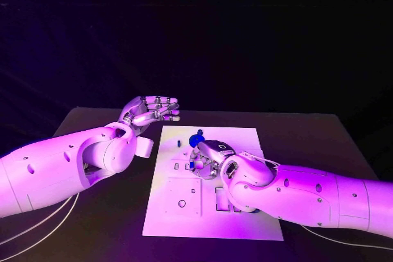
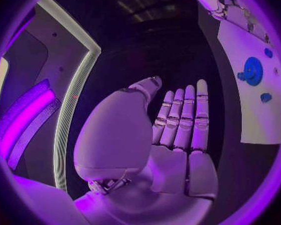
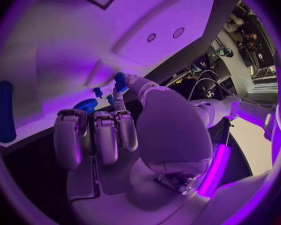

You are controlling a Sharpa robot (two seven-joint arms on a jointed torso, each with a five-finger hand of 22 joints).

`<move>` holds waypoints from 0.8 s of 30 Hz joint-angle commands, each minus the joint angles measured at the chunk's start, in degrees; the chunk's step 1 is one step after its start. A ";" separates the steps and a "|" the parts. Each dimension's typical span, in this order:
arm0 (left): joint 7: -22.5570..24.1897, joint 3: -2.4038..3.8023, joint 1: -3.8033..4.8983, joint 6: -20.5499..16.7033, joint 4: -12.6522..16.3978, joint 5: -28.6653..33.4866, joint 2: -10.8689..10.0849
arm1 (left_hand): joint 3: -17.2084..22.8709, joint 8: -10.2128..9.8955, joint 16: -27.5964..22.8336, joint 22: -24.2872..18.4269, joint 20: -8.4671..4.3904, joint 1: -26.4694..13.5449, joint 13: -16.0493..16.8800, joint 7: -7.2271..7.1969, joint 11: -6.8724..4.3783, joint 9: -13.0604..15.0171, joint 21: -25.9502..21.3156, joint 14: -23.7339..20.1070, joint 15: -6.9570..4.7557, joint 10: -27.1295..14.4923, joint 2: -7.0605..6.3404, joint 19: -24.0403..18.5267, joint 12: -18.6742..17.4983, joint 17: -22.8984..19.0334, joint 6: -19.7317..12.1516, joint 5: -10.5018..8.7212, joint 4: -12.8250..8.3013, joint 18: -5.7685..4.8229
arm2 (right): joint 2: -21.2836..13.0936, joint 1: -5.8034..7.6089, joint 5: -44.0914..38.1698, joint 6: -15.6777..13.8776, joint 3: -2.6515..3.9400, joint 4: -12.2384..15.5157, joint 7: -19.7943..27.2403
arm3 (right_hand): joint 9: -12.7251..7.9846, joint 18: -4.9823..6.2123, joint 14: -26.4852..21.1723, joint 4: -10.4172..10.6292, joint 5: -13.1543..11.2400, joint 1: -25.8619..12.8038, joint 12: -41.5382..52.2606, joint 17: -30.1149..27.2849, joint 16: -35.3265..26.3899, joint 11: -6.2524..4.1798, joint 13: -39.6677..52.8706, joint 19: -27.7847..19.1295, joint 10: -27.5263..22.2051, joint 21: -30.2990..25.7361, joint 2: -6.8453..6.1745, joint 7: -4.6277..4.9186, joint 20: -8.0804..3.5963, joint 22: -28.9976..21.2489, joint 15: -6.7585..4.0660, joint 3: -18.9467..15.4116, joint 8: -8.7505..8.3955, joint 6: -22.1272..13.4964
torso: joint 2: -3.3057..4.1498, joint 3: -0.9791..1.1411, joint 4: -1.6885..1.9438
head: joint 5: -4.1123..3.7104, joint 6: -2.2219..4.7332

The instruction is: Assemble the parts on the task board

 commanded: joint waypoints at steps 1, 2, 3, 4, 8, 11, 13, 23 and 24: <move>0.23 0.03 0.09 1.15 0.01 0.22 0.15 | -0.39 -0.15 -0.34 0.10 -0.03 -0.44 0.00 0.47 -0.14 0.08 0.34 -0.33 0.12 -0.37 -0.01 -0.54 -0.16 0.06 -0.41 -0.28 0.04 0.30 | 0.21 -0.13 -3.65 0.47 -0.02 -0.21 -0.72 | 1.72 -1.03 5.71 0.03 0.23 -0.45 -0.03 14.29 0.22 -0.10 10.09 2.76 2.08 -0.15 -0.16 0.02 -0.31 11.09 -0.14 0.20 1.06 0.11 | -0.03 0.00 -0.01 | 0.01 -0.10; 0.22 0.03 0.09 1.16 0.00 0.22 0.15 | -0.39 -0.15 -0.34 0.10 -0.03 -0.44 0.00 0.47 -0.14 0.08 0.34 -0.33 0.12 -0.37 -0.01 -0.54 -0.16 0.06 -0.41 -0.28 0.04 0.30 | 0.27 -0.14 -3.73 0.50 -0.02 -0.26 -0.74 | 1.72 -1.03 5.71 0.02 0.20 -0.52 -0.05 14.32 0.23 -0.09 10.08 2.75 2.07 -0.16 -0.26 0.04 -0.31 11.09 -0.14 0.19 1.08 0.07 | -0.05 0.02 -0.05 | 0.09 -0.10; 0.21 0.03 0.09 1.17 -0.01 0.22 0.16 | -0.39 -0.15 -0.34 0.10 -0.03 -0.44 0.00 0.47 -0.14 0.08 0.34 -0.33 0.12 -0.37 -0.01 -0.54 -0.16 0.06 -0.41 -0.28 0.04 0.30 | 0.33 -0.17 -3.82 0.53 -0.02 -0.32 -0.75 | 1.72 -1.02 5.70 0.02 0.17 -0.59 -0.08 14.25 0.20 -0.09 10.05 2.73 2.04 -0.19 -0.33 0.05 -0.31 11.07 -0.14 0.18 1.09 0.05 | -0.06 0.02 -0.06 | 0.11 -0.11; 0.18 0.03 0.09 1.19 -0.02 0.22 0.16 | -0.39 -0.15 -0.34 0.10 -0.03 -0.44 0.00 0.47 -0.14 0.08 0.34 -0.33 0.12 -0.37 -0.01 -0.54 -0.16 0.06 -0.41 -0.28 0.04 0.30 | 0.40 -0.21 -3.91 0.56 -0.03 -0.41 -0.77 | 1.73 -1.00 5.70 0.02 0.12 -0.70 -0.14 14.28 0.21 -0.07 10.01 2.70 2.01 -0.26 -0.45 0.06 -0.31 11.03 -0.13 0.17 1.11 -0.01 | -0.06 0.01 -0.08 | 0.12 -0.12; 0.13 0.03 0.09 1.24 -0.03 0.22 0.17 | -0.39 -0.15 -0.34 0.10 -0.03 -0.44 0.00 0.47 -0.14 0.08 0.34 -0.33 0.12 -0.37 -0.01 -0.54 -0.16 0.06 -0.41 -0.28 0.04 0.30 | 0.47 -0.25 -4.05 0.70 -0.03 -0.60 -0.88 | 1.72 -0.99 5.68 0.04 -0.02 -1.03 -0.31 14.19 0.19 -0.03 9.87 2.66 1.88 -0.35 -0.80 0.13 -0.29 10.98 -0.10 0.12 1.15 -0.20 | -0.04 0.00 -0.06 | 0.12 -0.19; 0.10 0.03 0.09 1.26 -0.05 0.22 0.16 | -0.39 -0.15 -0.34 0.10 -0.03 -0.44 0.00 0.47 -0.14 0.08 0.34 -0.33 0.12 -0.37 -0.01 -0.54 -0.16 0.06 -0.41 -0.28 0.04 0.30 | 0.45 -0.26 -4.14 0.87 -0.04 -0.73 -0.99 | 1.71 -0.97 5.68 0.06 -0.10 -1.23 -0.45 14.17 0.18 0.01 9.76 2.62 1.79 -0.41 -1.03 0.17 -0.28 10.95 -0.07 0.08 1.15 -0.33 | -0.07 -0.01 -0.05 | 0.19 -0.25; 0.09 0.03 0.09 1.26 -0.06 0.22 0.16 | -0.39 -0.15 -0.34 0.10 -0.03 -0.44 0.00 0.47 -0.14 0.08 0.34 -0.33 0.12 -0.37 -0.01 -0.54 -0.16 0.06 -0.41 -0.28 0.04 0.30 | 0.45 -0.27 -4.18 0.99 -0.04 -0.82 -1.04 | 1.69 -0.96 5.67 0.06 -0.16 -1.36 -0.54 14.14 0.17 0.05 9.69 2.59 1.72 -0.47 -1.20 0.21 -0.26 10.91 -0.05 0.05 1.15 -0.43 | -0.07 -0.01 -0.03 | 0.19 -0.25; 0.06 0.02 0.09 1.31 -0.11 0.22 0.18 | -0.38 -0.12 -0.37 0.13 0.00 -0.50 0.01 0.43 -0.17 0.11 0.42 -0.34 0.11 -0.36 0.06 -0.62 -0.15 0.15 -0.40 -0.25 0.01 0.34 | 0.73 -0.28 -4.22 1.40 -0.05 -1.18 -0.91 | 1.22 -0.80 5.61 0.24 -0.66 -2.56 -1.38 13.86 0.08 0.68 9.04 2.22 1.07 -1.17 -2.77 0.97 0.09 10.52 0.44 -0.18 0.53 -2.33 | -0.04 0.02 -0.06 | 0.24 -0.18; 0.06 0.02 0.09 1.31 -0.12 0.22 0.18 | -0.38 -0.12 -0.37 0.13 0.00 -0.50 0.01 0.43 -0.17 0.11 0.42 -0.34 0.11 -0.36 0.06 -0.62 -0.15 0.15 -0.40 -0.25 0.01 0.34 | 0.76 -0.28 -4.21 1.40 -0.05 -1.21 -0.82 | 1.12 -0.78 5.61 0.25 -0.69 -2.67 -1.52 13.85 0.08 0.80 8.94 2.16 0.96 -1.28 -3.01 1.11 0.17 10.46 0.54 -0.24 0.38 -2.66 | -0.05 0.01 -0.06 | 0.25 -0.18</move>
